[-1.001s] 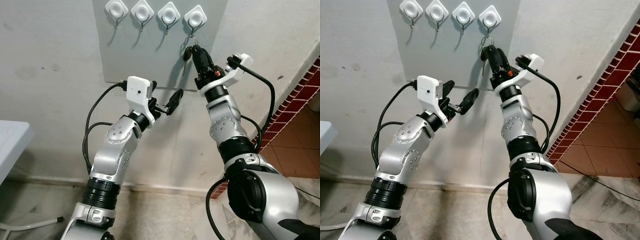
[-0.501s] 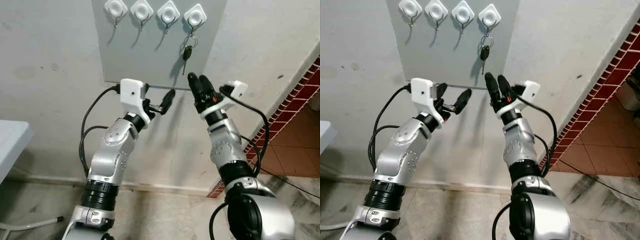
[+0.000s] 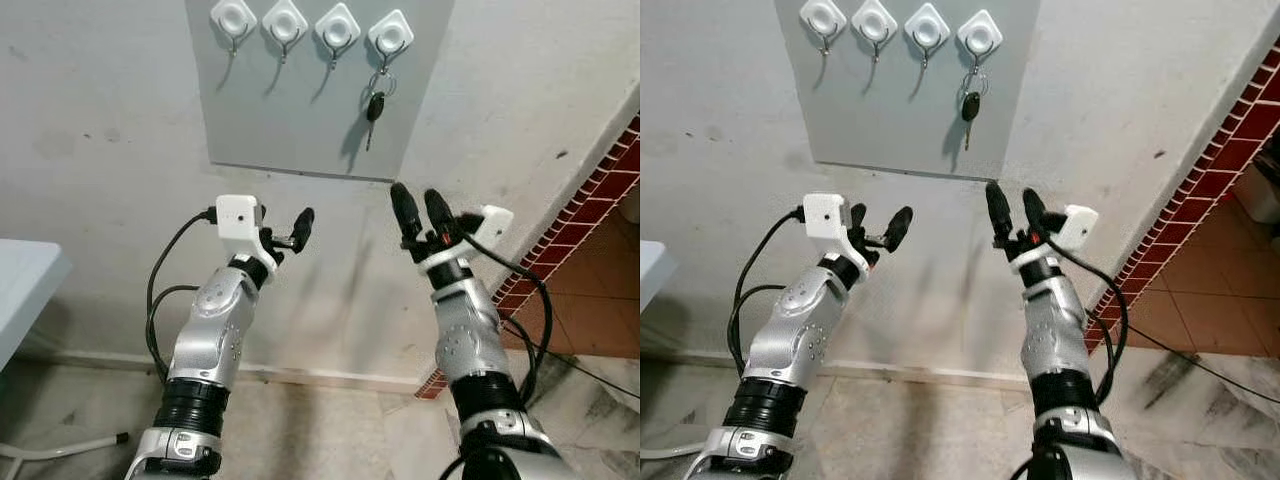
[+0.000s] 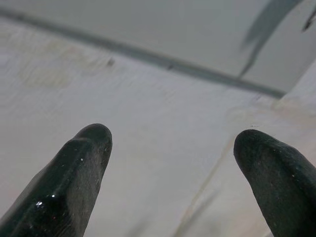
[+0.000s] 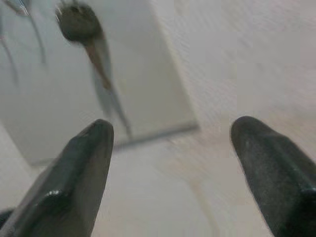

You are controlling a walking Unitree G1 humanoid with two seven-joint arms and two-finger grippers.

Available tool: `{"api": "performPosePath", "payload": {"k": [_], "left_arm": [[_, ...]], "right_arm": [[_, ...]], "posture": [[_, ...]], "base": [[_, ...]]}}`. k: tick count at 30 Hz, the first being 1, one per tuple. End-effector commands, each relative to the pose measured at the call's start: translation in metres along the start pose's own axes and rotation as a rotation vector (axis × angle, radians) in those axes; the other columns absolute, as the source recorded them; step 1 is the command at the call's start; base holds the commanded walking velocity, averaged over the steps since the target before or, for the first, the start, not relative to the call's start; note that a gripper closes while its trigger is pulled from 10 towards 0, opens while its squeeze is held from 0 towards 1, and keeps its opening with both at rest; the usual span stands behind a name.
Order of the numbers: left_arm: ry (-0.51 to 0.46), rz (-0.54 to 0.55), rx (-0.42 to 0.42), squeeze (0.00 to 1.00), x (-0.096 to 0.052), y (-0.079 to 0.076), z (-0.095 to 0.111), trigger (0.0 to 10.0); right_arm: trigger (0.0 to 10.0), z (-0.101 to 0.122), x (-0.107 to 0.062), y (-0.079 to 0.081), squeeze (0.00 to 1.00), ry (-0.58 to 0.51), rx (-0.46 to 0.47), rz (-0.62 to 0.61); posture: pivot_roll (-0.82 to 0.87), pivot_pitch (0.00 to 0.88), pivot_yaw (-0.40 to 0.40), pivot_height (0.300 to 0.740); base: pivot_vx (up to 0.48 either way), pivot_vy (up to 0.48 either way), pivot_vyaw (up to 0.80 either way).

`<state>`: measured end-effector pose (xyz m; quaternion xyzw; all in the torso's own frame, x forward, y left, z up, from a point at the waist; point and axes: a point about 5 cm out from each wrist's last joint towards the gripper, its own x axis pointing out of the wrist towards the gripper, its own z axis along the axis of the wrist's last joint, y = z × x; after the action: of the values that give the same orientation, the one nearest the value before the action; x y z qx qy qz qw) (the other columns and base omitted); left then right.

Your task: Hang keys on a hook

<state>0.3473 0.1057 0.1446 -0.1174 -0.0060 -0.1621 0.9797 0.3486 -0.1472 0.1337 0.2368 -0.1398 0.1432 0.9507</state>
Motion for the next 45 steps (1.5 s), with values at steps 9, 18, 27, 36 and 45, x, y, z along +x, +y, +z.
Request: {"api": "performPosePath", "payload": {"k": [9, 18, 27, 36, 45], "left_arm": [[0.037, 0.054, -0.022, 0.00, -0.004, 0.017, -0.024, 10.0], [0.115, 0.104, -0.080, 0.00, -0.009, 0.030, -0.048, 10.0], [0.137, 0.075, -0.145, 0.00, -0.012, 0.031, -0.059, 10.0], [0.155, 0.088, -0.125, 0.00, -0.014, 0.039, -0.064, 10.0], [0.175, 0.118, -0.074, 0.00, -0.022, 0.041, -0.076, 10.0]], "right_arm": [[10.0, -0.014, -0.036, -0.023, 0.00, 0.071, -0.091, -0.127], [10.0, -0.035, -0.063, -0.037, 0.00, 0.166, -0.157, -0.246], [10.0, -0.040, -0.075, -0.044, 0.00, 0.185, -0.188, -0.324], [10.0, -0.039, -0.080, -0.042, 0.00, 0.181, -0.248, -0.344], [10.0, -0.044, -0.088, -0.047, 0.00, 0.228, -0.294, -0.363]], "posture": [[-0.02, 0.001, 0.000, 0.740], [-0.04, 0.000, 0.027, 0.740], [-0.06, 0.000, 0.042, 0.740], [-0.11, 0.000, 0.050, 0.740], [-0.13, 0.000, 0.051, 0.740]], "base": [[0.000, 0.000, 0.00], [0.000, 0.000, 0.00], [0.000, 0.000, 0.00], [0.000, 0.000, 0.00], [0.000, 0.000, 0.00]]}}
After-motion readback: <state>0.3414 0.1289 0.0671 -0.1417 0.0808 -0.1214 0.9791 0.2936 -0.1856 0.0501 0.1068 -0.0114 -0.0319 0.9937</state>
